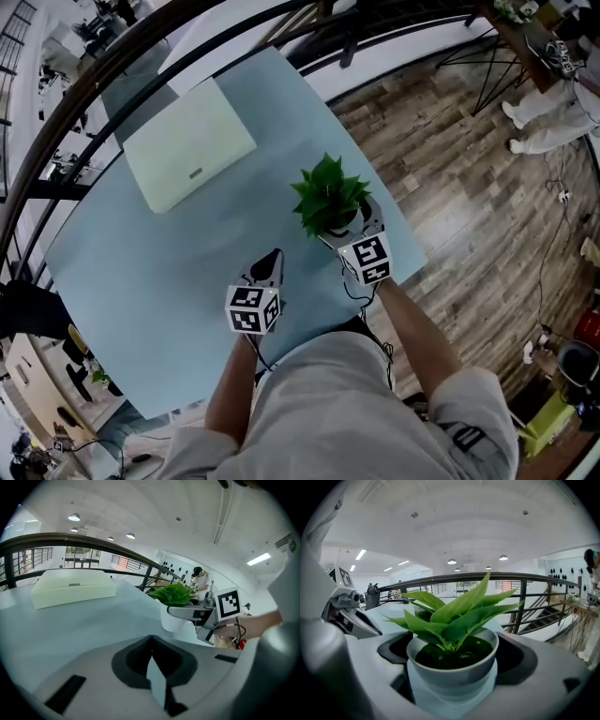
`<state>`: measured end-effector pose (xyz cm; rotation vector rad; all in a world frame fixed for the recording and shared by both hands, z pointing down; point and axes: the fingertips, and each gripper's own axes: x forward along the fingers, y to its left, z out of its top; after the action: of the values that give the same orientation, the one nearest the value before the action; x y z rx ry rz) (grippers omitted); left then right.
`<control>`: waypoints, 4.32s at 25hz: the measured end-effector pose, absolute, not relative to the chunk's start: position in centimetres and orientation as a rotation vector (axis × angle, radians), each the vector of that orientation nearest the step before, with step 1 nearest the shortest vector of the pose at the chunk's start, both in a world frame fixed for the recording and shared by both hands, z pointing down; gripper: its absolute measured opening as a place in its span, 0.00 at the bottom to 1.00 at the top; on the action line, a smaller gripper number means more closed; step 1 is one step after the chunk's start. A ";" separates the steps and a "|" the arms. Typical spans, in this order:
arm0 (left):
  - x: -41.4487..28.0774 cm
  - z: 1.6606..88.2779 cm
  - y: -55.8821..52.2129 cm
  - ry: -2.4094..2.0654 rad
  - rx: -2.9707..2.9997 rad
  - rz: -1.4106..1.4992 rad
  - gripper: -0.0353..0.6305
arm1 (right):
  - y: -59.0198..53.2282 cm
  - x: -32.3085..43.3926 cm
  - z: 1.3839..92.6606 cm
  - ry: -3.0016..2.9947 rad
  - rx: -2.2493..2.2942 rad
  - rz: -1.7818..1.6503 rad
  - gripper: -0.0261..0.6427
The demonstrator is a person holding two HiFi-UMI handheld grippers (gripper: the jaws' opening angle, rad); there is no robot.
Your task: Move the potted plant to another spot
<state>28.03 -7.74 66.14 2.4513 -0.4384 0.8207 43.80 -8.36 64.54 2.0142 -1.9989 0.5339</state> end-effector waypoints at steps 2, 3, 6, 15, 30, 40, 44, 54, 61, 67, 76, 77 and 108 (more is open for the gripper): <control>28.1 66.5 -7.6 -0.440 2.446 0.834 0.07 | -8.5 43.9 64.8 -1.999 2.015 0.540 0.85; 28.2 66.6 -7.6 -0.442 2.443 0.840 0.07 | -8.4 44.0 64.9 -1.999 2.019 0.543 0.85; 28.5 66.9 -7.6 -0.447 2.437 0.853 0.07 | -8.4 44.3 65.0 -1.997 2.034 0.551 0.85; 30.3 67.4 -6.3 -0.388 2.441 0.891 0.07 | -8.7 45.0 65.1 -2.002 2.074 0.555 0.85; 31.1 67.5 -4.2 -0.307 2.457 0.927 0.07 | -7.0 44.5 66.0 -1.968 2.042 0.569 0.85; 30.8 67.4 -3.5 -0.281 2.460 0.916 0.07 | -5.5 44.3 66.6 -1.945 2.057 0.623 0.85; 30.7 67.3 -3.2 -0.270 2.468 0.910 0.07 | -4.8 44.2 66.6 -1.930 2.075 0.652 0.85; 30.7 66.6 -2.0 -0.238 2.485 0.895 0.07 | -2.3 43.6 66.6 -1.886 2.098 0.678 0.85; 30.1 66.2 -0.8 -0.219 2.504 0.885 0.07 | -0.3 42.7 66.2 -1.845 2.135 0.655 0.85; 30.1 63.8 -0.4 -0.208 2.531 0.870 0.07 | 1.6 43.1 65.2 -1.798 2.132 0.707 0.81; 25.1 61.2 -1.1 -0.272 2.568 0.830 0.07 | 4.8 39.4 63.1 -1.624 2.215 0.603 0.27; 24.7 60.9 -1.0 -0.273 2.569 0.824 0.07 | 4.9 38.6 62.7 -1.619 2.214 0.597 0.24; 15.0 43.9 -3.0 -0.441 2.833 0.297 0.07 | 2.8 25.9 44.7 -1.788 2.309 0.155 0.04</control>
<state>15.04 -2.99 43.95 2.8326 -0.4409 0.2972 25.94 2.82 44.71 2.3085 -1.7876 0.1552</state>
